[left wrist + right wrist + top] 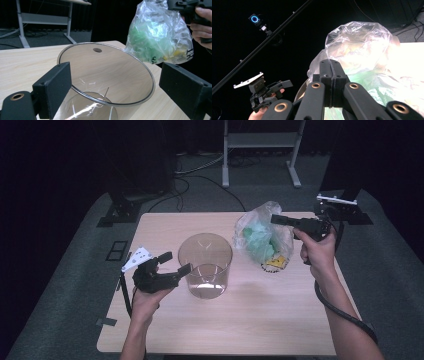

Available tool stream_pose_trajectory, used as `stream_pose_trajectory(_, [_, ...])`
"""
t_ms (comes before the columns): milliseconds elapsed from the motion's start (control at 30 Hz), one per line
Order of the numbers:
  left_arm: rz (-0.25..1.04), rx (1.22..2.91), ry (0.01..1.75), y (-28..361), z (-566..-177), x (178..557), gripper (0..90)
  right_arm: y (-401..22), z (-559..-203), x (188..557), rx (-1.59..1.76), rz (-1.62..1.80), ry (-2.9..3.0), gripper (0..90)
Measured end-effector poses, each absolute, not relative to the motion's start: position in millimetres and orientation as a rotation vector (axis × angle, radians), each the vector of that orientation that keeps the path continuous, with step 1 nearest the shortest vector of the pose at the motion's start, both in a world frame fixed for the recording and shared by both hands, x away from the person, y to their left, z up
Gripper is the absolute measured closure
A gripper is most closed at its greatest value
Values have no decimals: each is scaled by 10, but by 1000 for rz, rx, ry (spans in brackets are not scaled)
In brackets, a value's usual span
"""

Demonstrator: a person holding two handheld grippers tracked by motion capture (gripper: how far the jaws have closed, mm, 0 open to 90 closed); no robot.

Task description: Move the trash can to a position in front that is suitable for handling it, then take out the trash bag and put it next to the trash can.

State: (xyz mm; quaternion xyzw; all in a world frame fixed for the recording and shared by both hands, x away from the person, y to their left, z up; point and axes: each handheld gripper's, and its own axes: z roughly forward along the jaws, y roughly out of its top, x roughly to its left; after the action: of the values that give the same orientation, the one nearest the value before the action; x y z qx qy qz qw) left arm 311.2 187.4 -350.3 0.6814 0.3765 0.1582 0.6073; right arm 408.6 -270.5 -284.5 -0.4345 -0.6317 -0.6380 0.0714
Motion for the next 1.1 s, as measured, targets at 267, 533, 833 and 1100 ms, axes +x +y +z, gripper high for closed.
stream_pose_trajectory(267, [366,1569,877,1901,-3505,3100,87,-2784,-2984,4102,-1333,-1904,-1880,900])
stream_pose_trajectory(533, [357,1572,875,1888,-3510,3108,87,-2881,-3027,4107,-1348,-1917,-1858,900])
stream_pose_trajectory(833, [363,1571,866,1887,-3490,3090,87,-2953,-3111,4110,-1375,-1909,-1847,900])
stream_pose_trajectory(1100, [358,1575,865,1870,-3497,3102,87,-2994,-3287,4134,-1418,-1877,-1830,900])
